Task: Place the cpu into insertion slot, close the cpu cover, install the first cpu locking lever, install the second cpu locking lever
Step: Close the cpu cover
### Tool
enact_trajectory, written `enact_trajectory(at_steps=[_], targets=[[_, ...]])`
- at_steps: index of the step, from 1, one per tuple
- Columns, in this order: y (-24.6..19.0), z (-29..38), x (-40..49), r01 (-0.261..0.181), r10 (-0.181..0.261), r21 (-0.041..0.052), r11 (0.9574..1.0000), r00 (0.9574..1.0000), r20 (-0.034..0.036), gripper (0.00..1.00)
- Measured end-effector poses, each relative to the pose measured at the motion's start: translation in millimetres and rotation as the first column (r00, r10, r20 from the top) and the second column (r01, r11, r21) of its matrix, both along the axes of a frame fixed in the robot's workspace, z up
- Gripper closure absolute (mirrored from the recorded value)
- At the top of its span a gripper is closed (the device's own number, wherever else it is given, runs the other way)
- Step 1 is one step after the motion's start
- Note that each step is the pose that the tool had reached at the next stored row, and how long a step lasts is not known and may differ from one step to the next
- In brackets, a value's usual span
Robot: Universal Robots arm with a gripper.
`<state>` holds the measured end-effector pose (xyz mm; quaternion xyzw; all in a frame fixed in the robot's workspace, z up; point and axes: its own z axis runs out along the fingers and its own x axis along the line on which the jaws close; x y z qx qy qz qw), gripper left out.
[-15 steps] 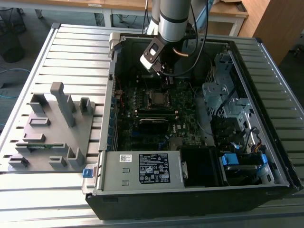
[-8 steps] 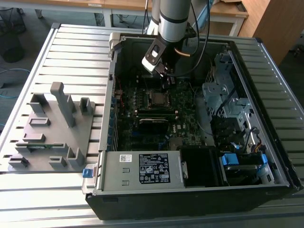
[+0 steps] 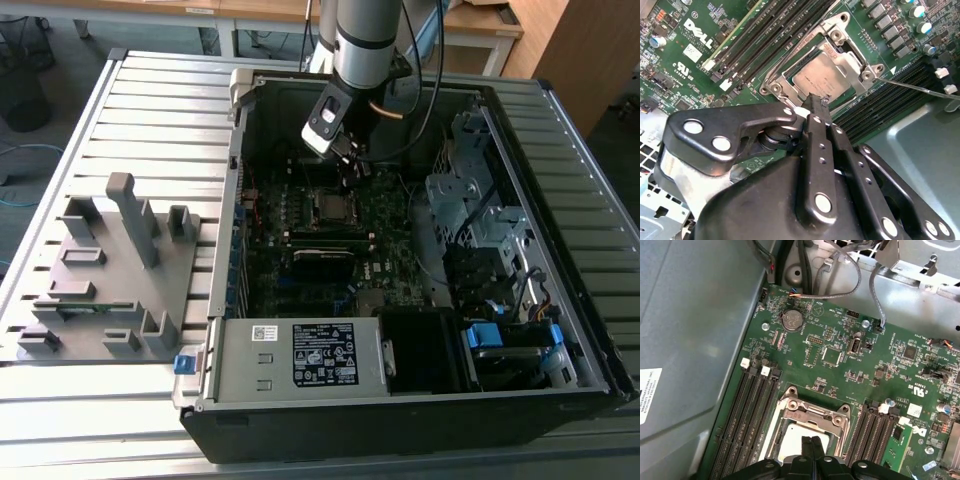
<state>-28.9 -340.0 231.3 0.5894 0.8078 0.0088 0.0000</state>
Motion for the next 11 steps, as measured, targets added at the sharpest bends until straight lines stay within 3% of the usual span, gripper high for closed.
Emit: enact_trajectory(at_steps=[3, 6, 11], targets=[[0.0, 0.0, 0.0, -0.008, 0.008, 0.0, 1.0, 1.0, 0.0, 0.9], [0.0, 0.0, 0.0, -0.048, 0.048, 0.0, 0.9988, 0.9988, 0.0, 0.9], [0.0, -0.1, 0.0, -0.129, 0.129, 0.0, 0.9917, 0.9917, 0.0, 0.9]])
